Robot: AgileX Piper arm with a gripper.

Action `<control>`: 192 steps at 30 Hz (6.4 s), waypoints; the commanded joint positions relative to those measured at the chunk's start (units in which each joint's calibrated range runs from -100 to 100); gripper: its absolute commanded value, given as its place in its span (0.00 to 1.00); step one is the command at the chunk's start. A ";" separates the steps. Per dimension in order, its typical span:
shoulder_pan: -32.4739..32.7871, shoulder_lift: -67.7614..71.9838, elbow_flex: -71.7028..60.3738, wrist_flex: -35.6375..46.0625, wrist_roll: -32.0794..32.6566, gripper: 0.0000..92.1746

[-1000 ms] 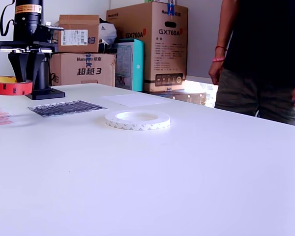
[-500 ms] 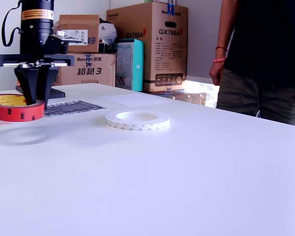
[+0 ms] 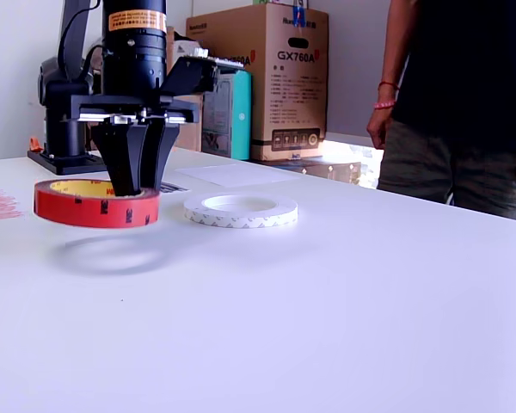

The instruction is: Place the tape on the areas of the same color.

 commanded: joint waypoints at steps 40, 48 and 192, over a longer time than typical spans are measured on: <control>-8.25 -24.36 15.77 14.97 -12.34 0.66; -11.56 -46.06 47.76 -9.30 -21.35 0.66; -22.69 -32.12 45.48 -16.94 -20.04 0.66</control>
